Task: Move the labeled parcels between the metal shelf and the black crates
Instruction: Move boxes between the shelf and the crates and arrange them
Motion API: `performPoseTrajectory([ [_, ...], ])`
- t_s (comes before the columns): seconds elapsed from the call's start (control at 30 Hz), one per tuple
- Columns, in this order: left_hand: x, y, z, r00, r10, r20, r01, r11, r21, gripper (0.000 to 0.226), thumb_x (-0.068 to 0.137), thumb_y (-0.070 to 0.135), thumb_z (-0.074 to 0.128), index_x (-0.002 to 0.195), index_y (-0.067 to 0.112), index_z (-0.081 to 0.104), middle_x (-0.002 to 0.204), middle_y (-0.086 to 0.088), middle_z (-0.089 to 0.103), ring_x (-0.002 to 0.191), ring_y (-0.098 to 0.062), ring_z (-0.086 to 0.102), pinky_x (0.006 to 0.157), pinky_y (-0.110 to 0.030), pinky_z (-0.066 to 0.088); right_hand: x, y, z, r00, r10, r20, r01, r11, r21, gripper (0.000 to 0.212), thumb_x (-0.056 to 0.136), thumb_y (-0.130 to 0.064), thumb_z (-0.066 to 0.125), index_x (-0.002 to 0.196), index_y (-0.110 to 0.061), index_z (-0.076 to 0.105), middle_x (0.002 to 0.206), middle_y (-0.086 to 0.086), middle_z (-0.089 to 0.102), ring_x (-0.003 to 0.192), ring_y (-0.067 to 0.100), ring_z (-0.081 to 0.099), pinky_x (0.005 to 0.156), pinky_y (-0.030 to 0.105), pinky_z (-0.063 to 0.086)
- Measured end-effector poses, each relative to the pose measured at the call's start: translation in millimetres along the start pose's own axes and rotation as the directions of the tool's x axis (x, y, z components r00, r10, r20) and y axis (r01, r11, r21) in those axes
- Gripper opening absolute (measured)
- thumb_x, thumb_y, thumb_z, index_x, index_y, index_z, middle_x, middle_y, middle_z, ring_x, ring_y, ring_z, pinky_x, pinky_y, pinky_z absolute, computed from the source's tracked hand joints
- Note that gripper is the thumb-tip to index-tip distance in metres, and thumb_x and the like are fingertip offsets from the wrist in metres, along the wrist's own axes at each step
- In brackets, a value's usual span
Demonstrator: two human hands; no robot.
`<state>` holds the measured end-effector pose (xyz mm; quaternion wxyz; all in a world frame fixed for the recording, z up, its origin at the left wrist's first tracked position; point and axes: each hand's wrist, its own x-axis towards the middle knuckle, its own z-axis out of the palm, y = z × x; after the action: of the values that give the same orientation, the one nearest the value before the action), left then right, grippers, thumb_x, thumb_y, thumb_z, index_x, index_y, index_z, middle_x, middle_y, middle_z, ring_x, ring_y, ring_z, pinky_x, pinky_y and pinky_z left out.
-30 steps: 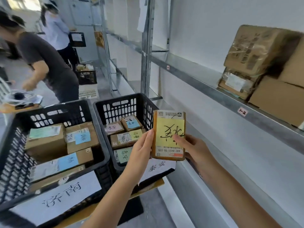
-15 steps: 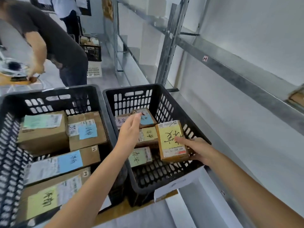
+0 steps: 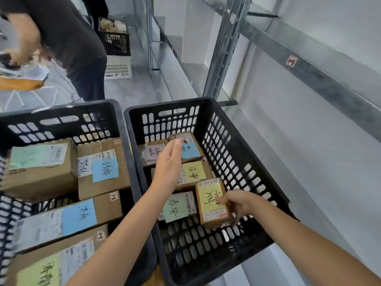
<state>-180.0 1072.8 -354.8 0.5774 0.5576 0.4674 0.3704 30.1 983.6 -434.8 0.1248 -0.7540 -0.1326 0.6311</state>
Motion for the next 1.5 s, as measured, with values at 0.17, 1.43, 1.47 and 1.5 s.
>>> performPoseTrajectory([
  [0.17,18,-7,6,0.999,-0.032,0.007,0.032,0.999,-0.015,0.035,0.105,0.042,0.033,0.127,0.029,0.058,0.122,0.014,0.062,0.120,-0.004,0.055,0.106,-0.035,0.043,23,-7,3,0.999,-0.036,0.017,0.037,0.995,-0.094,0.021,0.099,-0.018,0.059,0.117,-0.006,0.060,0.115,0.014,0.071,0.112,0.034,0.062,0.102,0.075,0.036],
  [1.43,-58,58,26,0.761,0.400,0.511,-0.646,0.540,0.539,0.060,0.099,0.044,0.048,0.152,0.027,0.026,0.159,0.007,0.027,0.145,-0.009,0.023,0.109,-0.020,0.011,-214,24,-13,0.259,-0.884,-0.390,0.382,0.464,-0.799,0.052,0.104,-0.030,0.050,0.152,-0.019,0.034,0.158,-0.001,0.036,0.144,0.017,0.036,0.115,0.031,0.027],
  [1.47,-66,62,31,0.747,0.410,0.523,-0.661,0.534,0.527,0.060,0.099,0.044,0.048,0.153,0.027,0.025,0.160,0.007,0.026,0.146,-0.009,0.022,0.109,-0.020,0.011,-221,31,-13,0.241,-0.886,-0.396,0.376,0.462,-0.804,0.052,0.104,-0.030,0.051,0.152,-0.019,0.035,0.157,-0.001,0.038,0.143,0.017,0.037,0.112,0.029,0.027],
  [1.5,-75,65,35,0.734,0.417,0.536,-0.675,0.533,0.510,0.060,0.100,0.043,0.048,0.153,0.027,0.025,0.160,0.007,0.025,0.146,-0.009,0.022,0.109,-0.020,0.012,-228,38,-12,0.228,-0.888,-0.400,0.371,0.459,-0.807,0.052,0.103,-0.031,0.052,0.151,-0.020,0.035,0.156,-0.001,0.039,0.143,0.017,0.037,0.110,0.027,0.027],
])
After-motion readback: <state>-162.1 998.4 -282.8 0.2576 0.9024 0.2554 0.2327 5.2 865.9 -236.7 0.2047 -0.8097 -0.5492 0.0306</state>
